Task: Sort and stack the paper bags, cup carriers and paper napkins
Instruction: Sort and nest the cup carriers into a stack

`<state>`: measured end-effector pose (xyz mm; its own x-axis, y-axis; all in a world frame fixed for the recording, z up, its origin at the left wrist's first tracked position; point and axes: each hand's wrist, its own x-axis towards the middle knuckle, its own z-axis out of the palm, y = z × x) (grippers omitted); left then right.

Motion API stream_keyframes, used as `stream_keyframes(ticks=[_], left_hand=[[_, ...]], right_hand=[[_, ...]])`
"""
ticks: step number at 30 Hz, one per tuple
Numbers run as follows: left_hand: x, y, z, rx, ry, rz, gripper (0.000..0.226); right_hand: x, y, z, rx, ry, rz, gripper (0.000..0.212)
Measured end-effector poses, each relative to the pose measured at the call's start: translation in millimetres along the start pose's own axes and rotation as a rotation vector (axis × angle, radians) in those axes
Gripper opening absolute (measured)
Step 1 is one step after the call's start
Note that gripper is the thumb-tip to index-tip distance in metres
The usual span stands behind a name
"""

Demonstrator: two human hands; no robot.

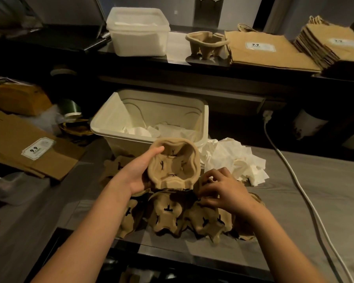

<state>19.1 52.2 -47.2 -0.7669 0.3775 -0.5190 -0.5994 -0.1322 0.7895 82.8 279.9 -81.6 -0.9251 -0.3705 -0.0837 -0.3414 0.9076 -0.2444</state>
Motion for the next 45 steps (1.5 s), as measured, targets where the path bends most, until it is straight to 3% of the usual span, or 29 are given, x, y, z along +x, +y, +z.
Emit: stream_keyframes(ticks=[5, 8, 13, 16, 20, 23, 28, 32, 37, 42, 45], left_hand=[[-2.2, -3.6, -1.7, -0.001, -0.005, -0.019, 0.028], [-4.9, -1.3, -8.1, -0.031, 0.016, 0.003, 0.028], [-7.1, 7.9, -17.2, -0.087, 0.03, 0.068, 0.032], [-7.3, 9.6, -14.8, -0.096, 0.009, 0.077, 0.031], [-2.9, 3.5, -6.4, -0.078, 0.019, 0.02, 0.033], [-0.8, -5.4, 1.3, -0.076, 0.012, -0.064, 0.036], [0.0, -12.0, 7.9, -0.19, -0.01, -0.15, 0.046], [1.2, -10.6, 4.8, -0.226, -0.071, -0.143, 0.065], [7.0, -12.9, 2.5, -0.212, -0.115, -0.113, 0.069], [8.2, -11.5, 5.7, -0.143, -0.097, -0.091, 0.05], [10.5, -9.9, 3.5, -0.117, -0.038, -0.096, 0.031]], right_hand=[[-1.6, 3.7, 1.9, 0.047, -0.008, -0.019, 0.018], [-5.5, 7.1, -7.8, 0.287, -0.058, 0.021, 0.003], [-18.8, 5.9, -48.6, 0.612, 0.022, 0.059, 0.016], [-27.0, 6.6, -70.0, 0.653, 0.27, 0.056, 0.022], [-26.6, -3.2, -77.5, 0.613, 0.818, -0.079, 0.019], [-12.9, -19.6, -68.0, 0.381, 0.977, -0.3, 0.011], [4.0, -30.9, -36.9, 0.182, 0.82, -0.494, 0.012], [-0.7, -22.1, -22.1, 0.195, 0.639, -0.444, 0.013], [-2.0, -15.7, -17.5, 0.202, 0.549, -0.362, 0.018], [-2.4, -11.8, -16.4, 0.29, 0.531, -0.356, 0.019], [-4.4, -4.5, -11.6, 0.453, 0.636, -0.189, 0.028]])
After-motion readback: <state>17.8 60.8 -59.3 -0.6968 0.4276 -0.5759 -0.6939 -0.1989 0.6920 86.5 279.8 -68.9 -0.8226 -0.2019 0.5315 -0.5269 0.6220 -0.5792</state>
